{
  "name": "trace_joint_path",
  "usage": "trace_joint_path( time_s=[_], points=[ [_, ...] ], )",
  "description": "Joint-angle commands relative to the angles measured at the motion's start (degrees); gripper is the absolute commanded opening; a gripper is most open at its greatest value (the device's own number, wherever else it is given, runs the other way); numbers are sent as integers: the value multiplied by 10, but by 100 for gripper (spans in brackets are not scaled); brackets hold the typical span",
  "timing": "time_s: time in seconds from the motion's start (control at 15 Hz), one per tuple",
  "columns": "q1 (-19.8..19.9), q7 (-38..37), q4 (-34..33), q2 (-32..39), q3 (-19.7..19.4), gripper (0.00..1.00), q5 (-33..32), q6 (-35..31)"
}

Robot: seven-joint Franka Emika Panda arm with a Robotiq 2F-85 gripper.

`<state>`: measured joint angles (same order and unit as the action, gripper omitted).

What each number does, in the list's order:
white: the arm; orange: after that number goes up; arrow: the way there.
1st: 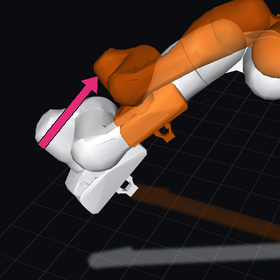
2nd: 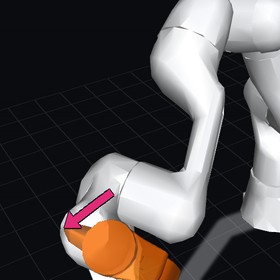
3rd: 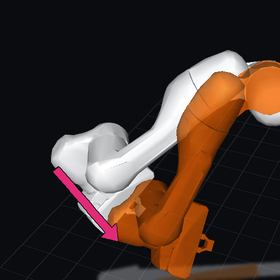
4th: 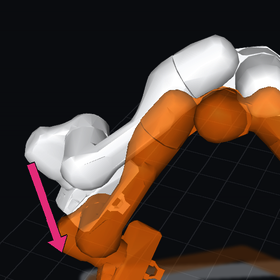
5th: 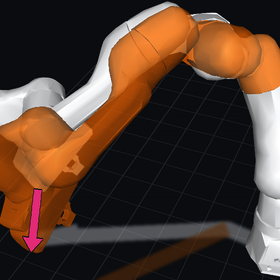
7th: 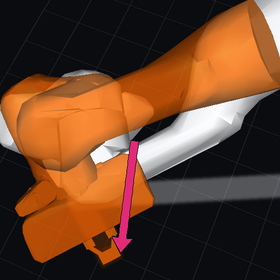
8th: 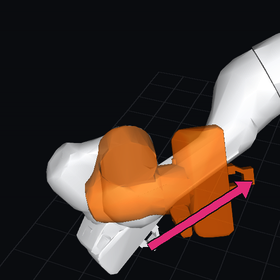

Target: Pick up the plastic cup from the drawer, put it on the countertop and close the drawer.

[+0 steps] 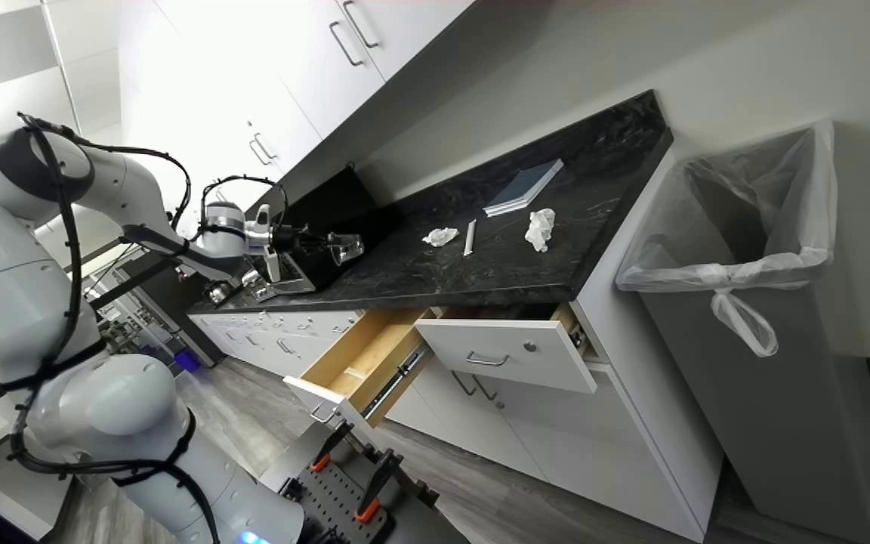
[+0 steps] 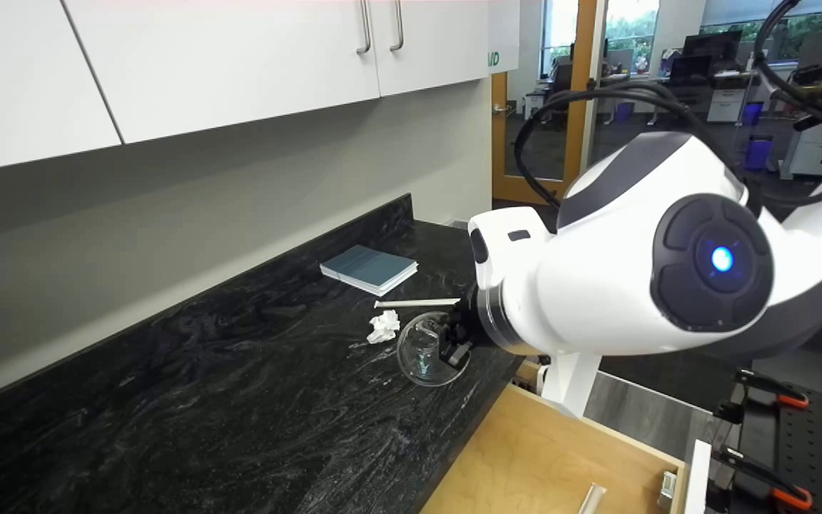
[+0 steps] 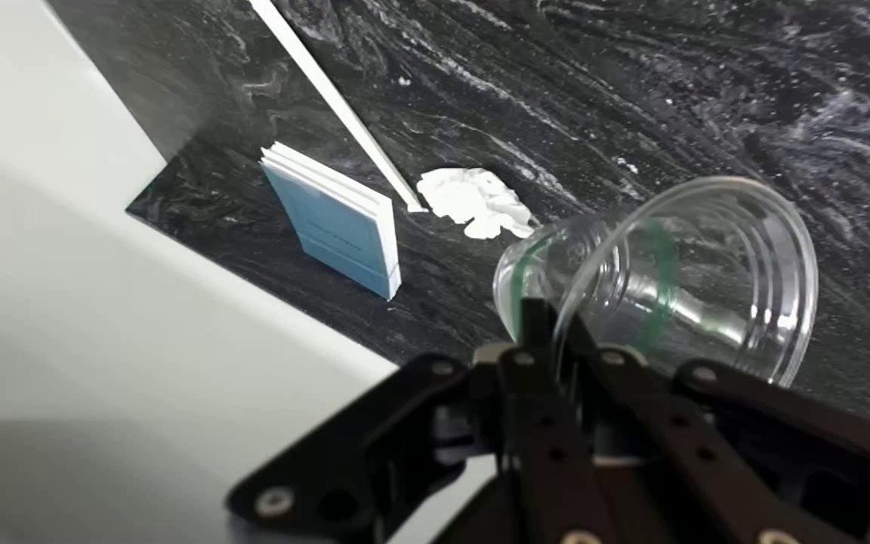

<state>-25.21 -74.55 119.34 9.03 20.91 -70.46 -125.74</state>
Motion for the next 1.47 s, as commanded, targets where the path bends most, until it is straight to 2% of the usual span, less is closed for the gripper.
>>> trace_joint_path(
  time_s=[0.0,0.07,0.27,0.53,0.8,0.87,0.93,1.0,1.27,1.4],
  points=[
    [-2,-54,-84,79,-21,1,-84,74],
    [-3,-57,-116,110,-27,1,-103,99],
    [-7,-30,-205,194,-41,1,-105,127],
    [-22,10,-314,299,-56,1,-99,126],
    [-52,10,-398,367,-74,1,-104,134],
    [-59,10,-414,378,-77,30,-100,138],
    [-65,12,-429,387,-80,32,-99,140],
    [-71,11,-442,395,-83,38,-99,145],
    [-95,1,-474,398,-96,69,-96,174],
    [-104,6,-458,370,-91,84,-84,193]
  ],
)
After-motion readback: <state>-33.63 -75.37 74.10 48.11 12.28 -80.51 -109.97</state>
